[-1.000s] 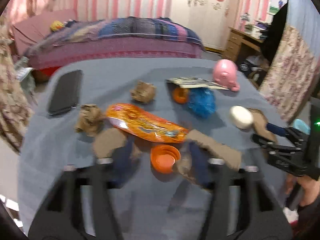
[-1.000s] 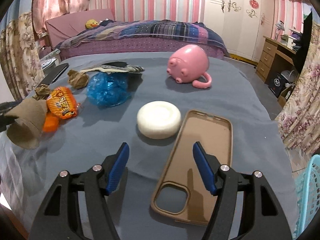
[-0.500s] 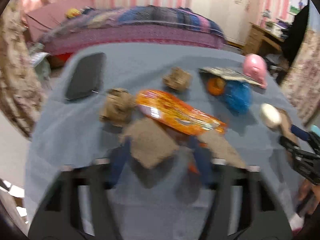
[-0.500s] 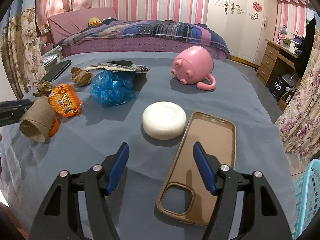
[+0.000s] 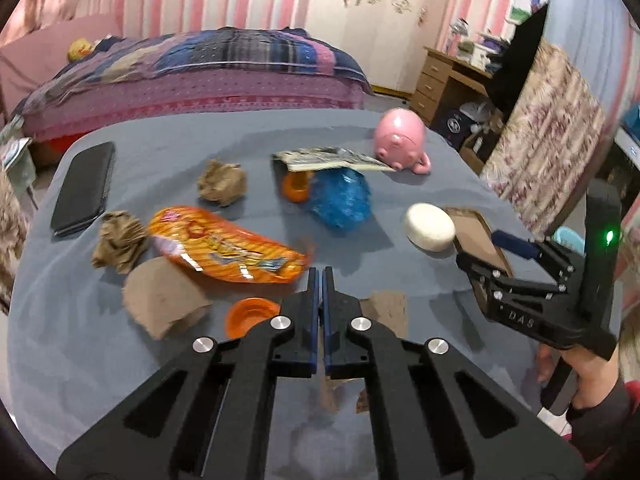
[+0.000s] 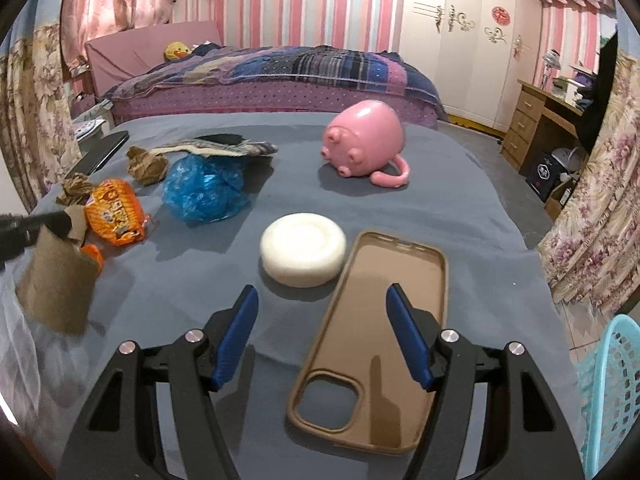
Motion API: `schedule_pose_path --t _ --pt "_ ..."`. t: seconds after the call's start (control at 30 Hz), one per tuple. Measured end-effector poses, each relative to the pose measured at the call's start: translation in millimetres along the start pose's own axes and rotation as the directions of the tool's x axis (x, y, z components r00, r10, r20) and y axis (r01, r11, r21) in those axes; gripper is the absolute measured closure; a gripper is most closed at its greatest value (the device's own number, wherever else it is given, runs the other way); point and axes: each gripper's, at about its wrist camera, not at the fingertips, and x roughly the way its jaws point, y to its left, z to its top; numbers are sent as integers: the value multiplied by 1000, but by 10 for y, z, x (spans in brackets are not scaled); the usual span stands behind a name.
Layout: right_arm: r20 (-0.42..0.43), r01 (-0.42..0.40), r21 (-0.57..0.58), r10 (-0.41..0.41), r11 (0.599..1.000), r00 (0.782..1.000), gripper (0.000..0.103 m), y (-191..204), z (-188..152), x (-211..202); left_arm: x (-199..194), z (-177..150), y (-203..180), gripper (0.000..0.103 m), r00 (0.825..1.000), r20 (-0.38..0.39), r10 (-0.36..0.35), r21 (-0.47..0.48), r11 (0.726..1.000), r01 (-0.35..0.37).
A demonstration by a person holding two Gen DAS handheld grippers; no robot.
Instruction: Collect trash
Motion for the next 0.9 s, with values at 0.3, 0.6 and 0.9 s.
schedule_pose_path --t 0.3,0.6,0.9 --pt "-4 45 35 -45 998 999 37 -169 2 14 36 66 -255 27 994 63 87 67 994 -91" --pt "21 46 44 -47 998 999 25 -132 1 -86 -233 49 562 13 941 79 330 -73 943 -325" --pt "34 -37 17 36 999 999 19 154 10 -245 -336 -62 1123 12 894 7 448 -181 880 -439"
